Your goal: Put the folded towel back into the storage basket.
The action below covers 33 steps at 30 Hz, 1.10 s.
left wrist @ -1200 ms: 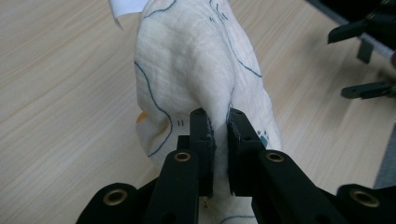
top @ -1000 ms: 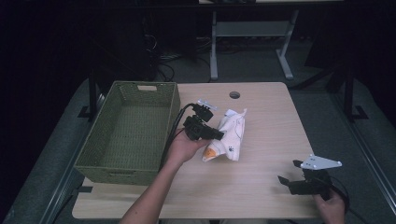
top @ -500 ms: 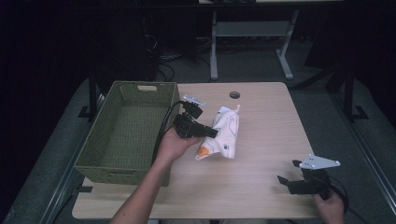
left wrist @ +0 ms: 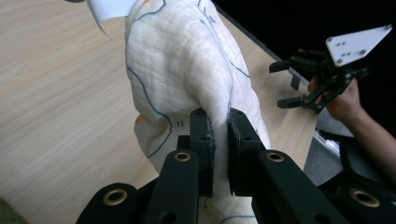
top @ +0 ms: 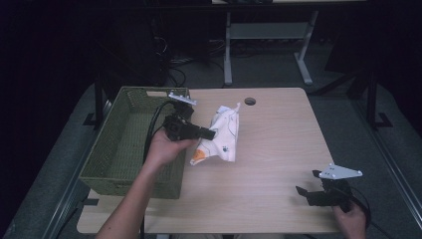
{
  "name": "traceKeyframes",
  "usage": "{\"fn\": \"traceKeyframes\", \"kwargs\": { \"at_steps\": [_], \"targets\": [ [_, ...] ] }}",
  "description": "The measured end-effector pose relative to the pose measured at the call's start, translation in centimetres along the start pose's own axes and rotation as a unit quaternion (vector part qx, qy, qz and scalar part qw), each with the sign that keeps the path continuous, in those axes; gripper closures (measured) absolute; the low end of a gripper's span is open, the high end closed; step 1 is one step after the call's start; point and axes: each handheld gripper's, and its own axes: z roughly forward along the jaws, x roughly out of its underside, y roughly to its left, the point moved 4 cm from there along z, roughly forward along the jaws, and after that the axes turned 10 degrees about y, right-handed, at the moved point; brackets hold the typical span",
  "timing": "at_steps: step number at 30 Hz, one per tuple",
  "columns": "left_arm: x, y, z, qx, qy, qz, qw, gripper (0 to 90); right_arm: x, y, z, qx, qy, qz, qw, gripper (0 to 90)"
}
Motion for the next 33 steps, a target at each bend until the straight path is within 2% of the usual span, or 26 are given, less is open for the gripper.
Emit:
{"fn": "traceKeyframes", "kwargs": {
  "at_steps": [13,20,33],
  "targets": [
    [1.1,2.0,-4.2,-0.017,-0.01,-0.013,0.9997,83.6,0.0,-0.2,0.2,0.007,0.0,0.01,0.9999,13.7],
    [2.2,3.1,-6.1,-0.026,-0.015,-0.023,0.9993,83.6,0.0,-0.2,0.2,0.011,-0.002,0.017,0.9998,13.6],
    [3.9,4.6,-9.0,-0.051,-0.01,-0.033,0.9981,83.6,0.0,-0.4,0.3,0.014,0.001,0.022,0.9996,13.6]
  ]
}}
